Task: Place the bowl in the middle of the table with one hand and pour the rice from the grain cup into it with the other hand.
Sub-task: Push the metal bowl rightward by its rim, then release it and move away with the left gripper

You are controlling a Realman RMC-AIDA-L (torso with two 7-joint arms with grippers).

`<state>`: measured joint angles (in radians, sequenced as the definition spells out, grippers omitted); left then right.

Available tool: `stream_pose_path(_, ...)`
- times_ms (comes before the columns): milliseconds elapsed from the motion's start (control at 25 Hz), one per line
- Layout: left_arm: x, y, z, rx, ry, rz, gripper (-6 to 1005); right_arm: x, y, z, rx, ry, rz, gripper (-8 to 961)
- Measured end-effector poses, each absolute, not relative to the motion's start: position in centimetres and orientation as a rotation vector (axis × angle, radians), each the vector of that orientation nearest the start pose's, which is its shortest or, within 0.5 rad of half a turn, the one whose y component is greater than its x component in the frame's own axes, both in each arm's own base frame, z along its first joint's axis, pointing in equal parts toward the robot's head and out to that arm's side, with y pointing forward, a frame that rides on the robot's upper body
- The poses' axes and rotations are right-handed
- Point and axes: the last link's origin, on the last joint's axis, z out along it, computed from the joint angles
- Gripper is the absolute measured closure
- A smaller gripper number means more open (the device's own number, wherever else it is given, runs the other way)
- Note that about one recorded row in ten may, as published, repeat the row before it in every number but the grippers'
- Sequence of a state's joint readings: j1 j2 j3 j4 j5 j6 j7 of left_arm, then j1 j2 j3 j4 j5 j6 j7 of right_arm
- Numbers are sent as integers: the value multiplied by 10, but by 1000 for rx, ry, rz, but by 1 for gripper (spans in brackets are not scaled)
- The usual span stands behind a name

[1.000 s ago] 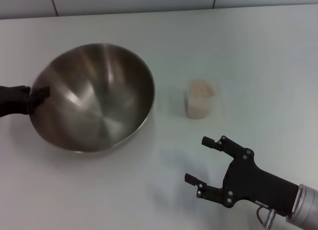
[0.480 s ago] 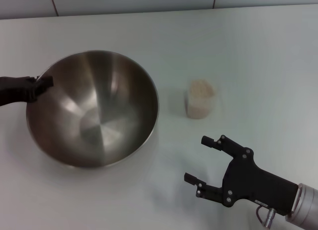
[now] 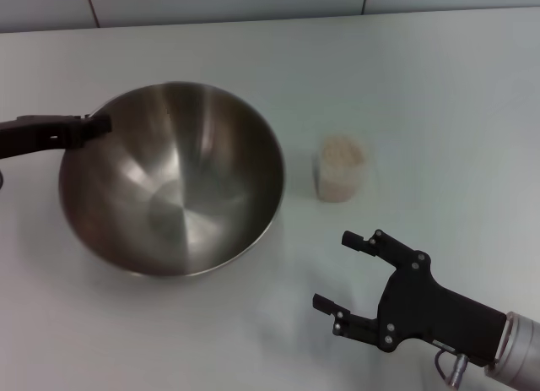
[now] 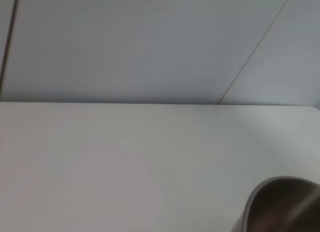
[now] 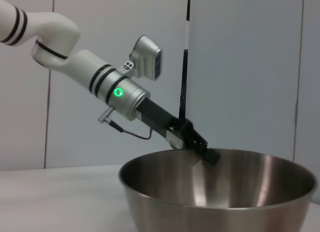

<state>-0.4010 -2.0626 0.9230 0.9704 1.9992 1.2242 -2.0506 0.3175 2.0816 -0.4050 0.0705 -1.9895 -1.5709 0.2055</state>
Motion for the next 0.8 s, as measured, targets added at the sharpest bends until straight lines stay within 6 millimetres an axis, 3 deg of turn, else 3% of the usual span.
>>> stream_pose_path(440, -267, 385, 15, -2318, -1207, -462, 896, 298, 195, -89, -2425, 179, 919, 124)
stream_pose_path(800, -270, 387, 15, -2300, -1216, -456, 873, 298, 195, -90, -2425, 179, 919, 123)
